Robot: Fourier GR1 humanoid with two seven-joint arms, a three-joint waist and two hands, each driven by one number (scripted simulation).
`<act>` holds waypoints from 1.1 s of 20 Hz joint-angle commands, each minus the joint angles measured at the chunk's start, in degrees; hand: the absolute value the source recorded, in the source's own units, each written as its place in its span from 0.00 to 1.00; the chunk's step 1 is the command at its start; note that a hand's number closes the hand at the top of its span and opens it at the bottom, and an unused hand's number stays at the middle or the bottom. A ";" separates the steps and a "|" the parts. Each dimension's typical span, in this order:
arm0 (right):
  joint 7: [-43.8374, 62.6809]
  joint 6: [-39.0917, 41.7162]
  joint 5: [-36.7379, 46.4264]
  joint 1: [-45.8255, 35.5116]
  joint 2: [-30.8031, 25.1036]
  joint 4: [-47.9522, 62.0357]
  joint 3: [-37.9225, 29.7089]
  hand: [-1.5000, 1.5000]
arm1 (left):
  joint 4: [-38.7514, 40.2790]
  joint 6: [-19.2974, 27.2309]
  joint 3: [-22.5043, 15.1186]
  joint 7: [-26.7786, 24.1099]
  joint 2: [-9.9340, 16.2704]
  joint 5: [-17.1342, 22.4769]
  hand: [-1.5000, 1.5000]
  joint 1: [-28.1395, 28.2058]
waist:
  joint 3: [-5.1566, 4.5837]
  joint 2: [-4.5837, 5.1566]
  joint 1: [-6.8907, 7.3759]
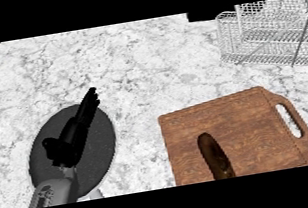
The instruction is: Pick the croissant from the cutting board and place it in the tiered basket
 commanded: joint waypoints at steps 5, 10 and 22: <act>2.57 -4.54 3.66 -7.06 8.35 6.33 3.44 1.00 | 0.67 -0.37 0.79 1.70 0.21 0.18 0.50 -2.50 | 0.03 0.27 0.40; 0.87 -5.52 3.96 -8.16 9.27 10.14 3.00 1.00 | 0.55 0.64 0.10 0.77 -0.85 -0.95 0.50 -1.81 | 0.04 0.30 0.07; 9.48 -3.26 -2.94 -10.83 13.58 18.27 -4.22 1.00 | -0.01 0.16 -0.38 -0.91 -1.29 -1.14 0.50 1.08 | 0.01 0.29 0.07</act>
